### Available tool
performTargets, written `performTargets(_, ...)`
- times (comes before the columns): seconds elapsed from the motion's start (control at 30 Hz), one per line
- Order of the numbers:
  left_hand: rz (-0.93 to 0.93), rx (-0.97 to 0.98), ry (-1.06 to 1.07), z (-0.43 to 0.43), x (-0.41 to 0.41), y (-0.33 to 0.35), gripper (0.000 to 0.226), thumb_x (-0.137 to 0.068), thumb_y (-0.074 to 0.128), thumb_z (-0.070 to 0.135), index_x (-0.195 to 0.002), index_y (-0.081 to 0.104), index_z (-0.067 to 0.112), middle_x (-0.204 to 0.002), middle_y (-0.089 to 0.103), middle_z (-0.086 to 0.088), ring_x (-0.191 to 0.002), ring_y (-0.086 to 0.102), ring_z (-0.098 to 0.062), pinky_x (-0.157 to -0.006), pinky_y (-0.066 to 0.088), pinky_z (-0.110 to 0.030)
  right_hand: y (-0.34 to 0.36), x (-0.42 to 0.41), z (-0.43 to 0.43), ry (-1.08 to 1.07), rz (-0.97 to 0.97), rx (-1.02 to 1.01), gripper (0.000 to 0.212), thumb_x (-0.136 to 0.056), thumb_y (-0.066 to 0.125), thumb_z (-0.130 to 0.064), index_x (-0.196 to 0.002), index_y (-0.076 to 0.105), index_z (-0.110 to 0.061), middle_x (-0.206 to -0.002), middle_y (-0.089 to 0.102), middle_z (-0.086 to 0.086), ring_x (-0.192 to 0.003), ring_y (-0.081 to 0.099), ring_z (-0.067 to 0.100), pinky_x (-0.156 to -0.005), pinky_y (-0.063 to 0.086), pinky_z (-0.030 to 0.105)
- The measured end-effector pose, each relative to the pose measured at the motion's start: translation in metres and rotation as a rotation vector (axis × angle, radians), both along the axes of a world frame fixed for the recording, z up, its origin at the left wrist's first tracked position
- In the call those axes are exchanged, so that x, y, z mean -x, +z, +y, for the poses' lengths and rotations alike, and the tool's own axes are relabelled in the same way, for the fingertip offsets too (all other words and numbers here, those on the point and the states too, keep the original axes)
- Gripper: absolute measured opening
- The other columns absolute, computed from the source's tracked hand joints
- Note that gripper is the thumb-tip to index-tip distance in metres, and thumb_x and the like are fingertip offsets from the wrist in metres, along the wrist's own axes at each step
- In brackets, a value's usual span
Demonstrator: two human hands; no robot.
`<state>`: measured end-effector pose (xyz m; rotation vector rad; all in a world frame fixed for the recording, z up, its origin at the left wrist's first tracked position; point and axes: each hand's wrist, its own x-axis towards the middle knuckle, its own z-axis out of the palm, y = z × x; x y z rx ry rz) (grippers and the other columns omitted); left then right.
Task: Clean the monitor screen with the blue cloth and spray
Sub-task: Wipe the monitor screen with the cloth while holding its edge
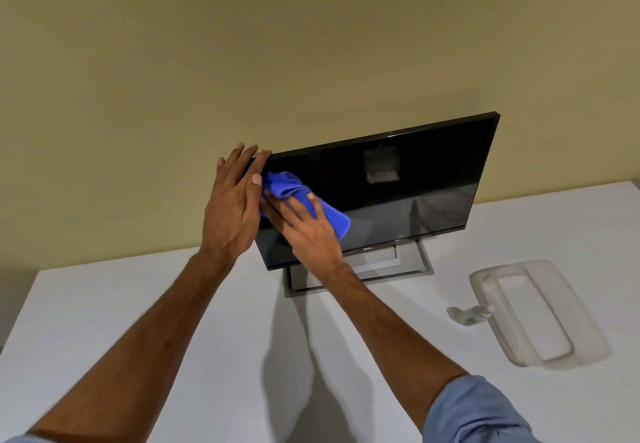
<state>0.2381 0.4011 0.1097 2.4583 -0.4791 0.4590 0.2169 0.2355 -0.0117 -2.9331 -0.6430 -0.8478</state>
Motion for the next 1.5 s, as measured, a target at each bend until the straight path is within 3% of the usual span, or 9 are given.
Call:
performTargets(0.13, -0.012, -0.022, -0.002, 0.0, -0.001, -0.003, 0.057, -0.121, 0.018, 0.035, -0.167, 0.049, 0.021, -0.175, 0.043, -0.003, -0.171, 0.022, -0.019, -0.142, 0.007, -0.044, 0.016, 0.001, -0.045, -0.233, 0.001, -0.263, 0.121, -0.079, 0.056, 0.012, -0.175, -0.008, -0.025, -0.181, -0.018, -0.004, -0.169, -0.013, 0.021, -0.135, -0.01, 0.057)
performTargets(0.3, -0.009, -0.011, 0.01, -0.002, 0.0, -0.003, 0.059, -0.121, 0.017, 0.038, -0.166, 0.05, 0.023, -0.175, 0.043, -0.002, -0.172, 0.02, -0.019, -0.142, 0.005, -0.044, 0.028, -0.003, -0.127, -0.415, -0.096, -0.529, 0.105, -0.076, 0.049, 0.021, -0.173, 0.02, -0.007, -0.181, 0.015, 0.015, -0.169, 0.007, 0.035, -0.131, 0.018, 0.071)
performTargets(0.67, -0.035, 0.034, 0.014, -0.005, 0.006, -0.008, 0.057, -0.121, 0.02, 0.037, -0.165, 0.052, 0.022, -0.173, 0.045, -0.002, -0.172, 0.018, -0.019, -0.142, 0.004, -0.047, 0.039, 0.0, -0.193, -0.633, -0.263, -1.113, 0.095, -0.078, 0.037, 0.019, -0.171, 0.021, 0.004, -0.181, 0.011, 0.023, -0.169, 0.01, 0.038, -0.136, 0.017, 0.057)
performTargets(0.9, -0.037, 0.041, 0.019, -0.006, 0.004, -0.004, 0.055, -0.121, 0.021, 0.035, -0.165, 0.052, 0.022, -0.172, 0.046, -0.003, -0.172, 0.019, -0.02, -0.142, 0.004, -0.047, 0.012, 0.011, -0.075, -0.537, -0.08, -0.876, 0.106, -0.084, 0.048, 0.014, -0.176, 0.002, -0.015, -0.184, -0.003, 0.003, -0.171, 0.003, 0.026, -0.139, 0.011, 0.045)
performTargets(1.03, -0.047, 0.041, 0.027, -0.007, 0.002, -0.004, 0.053, -0.121, 0.024, 0.03, -0.163, 0.054, 0.019, -0.17, 0.048, -0.005, -0.17, 0.025, -0.024, -0.142, 0.008, -0.048, -0.004, 0.018, -0.006, -0.301, 0.044, -0.549, 0.12, -0.081, 0.055, 0.012, -0.174, -0.013, -0.022, -0.182, -0.02, 0.0, -0.17, -0.014, 0.024, -0.135, 0.013, 0.06)
performTargets(1.1, -0.051, 0.035, 0.026, -0.006, 0.002, -0.005, 0.053, -0.12, 0.025, 0.029, -0.163, 0.054, 0.018, -0.17, 0.049, -0.007, -0.169, 0.028, -0.026, -0.141, 0.011, -0.05, -0.014, 0.021, 0.025, -0.161, 0.073, -0.273, 0.122, -0.075, 0.067, 0.009, -0.176, 0.004, -0.019, -0.184, -0.001, 0.005, -0.171, -0.001, 0.026, -0.132, 0.009, 0.06)
performTargets(1.23, -0.036, 0.047, 0.02, -0.006, 0.004, -0.005, 0.053, -0.12, 0.024, 0.029, -0.164, 0.053, 0.019, -0.171, 0.047, -0.005, -0.17, 0.025, -0.025, -0.141, 0.01, -0.051, -0.024, 0.023, 0.037, 0.068, 0.144, 0.021, 0.108, -0.054, 0.102, -0.009, -0.153, 0.063, -0.022, -0.154, 0.066, -0.003, -0.142, 0.063, 0.018, -0.125, 0.035, 0.047)
performTargets(1.37, -0.033, 0.051, 0.01, -0.007, 0.001, -0.003, 0.052, -0.12, 0.026, 0.026, -0.163, 0.054, 0.016, -0.171, 0.046, -0.007, -0.17, 0.023, -0.026, -0.141, 0.01, -0.053, -0.018, 0.021, 0.003, 0.039, 0.145, 0.104, 0.115, -0.074, 0.091, -0.008, -0.171, 0.031, -0.024, -0.174, 0.04, 0.002, -0.16, 0.04, 0.024, -0.131, 0.01, 0.055)
performTargets(1.5, -0.039, 0.041, 0.012, -0.005, 0.001, -0.004, 0.052, -0.12, 0.026, 0.027, -0.164, 0.054, 0.018, -0.171, 0.046, -0.007, -0.171, 0.021, -0.026, -0.141, 0.009, -0.054, -0.011, 0.024, -0.047, -0.173, 0.093, -0.175, 0.111, -0.076, 0.057, 0.017, -0.173, 0.019, -0.02, -0.182, -0.008, -0.003, -0.169, 0.013, 0.025, -0.132, 0.012, 0.062)
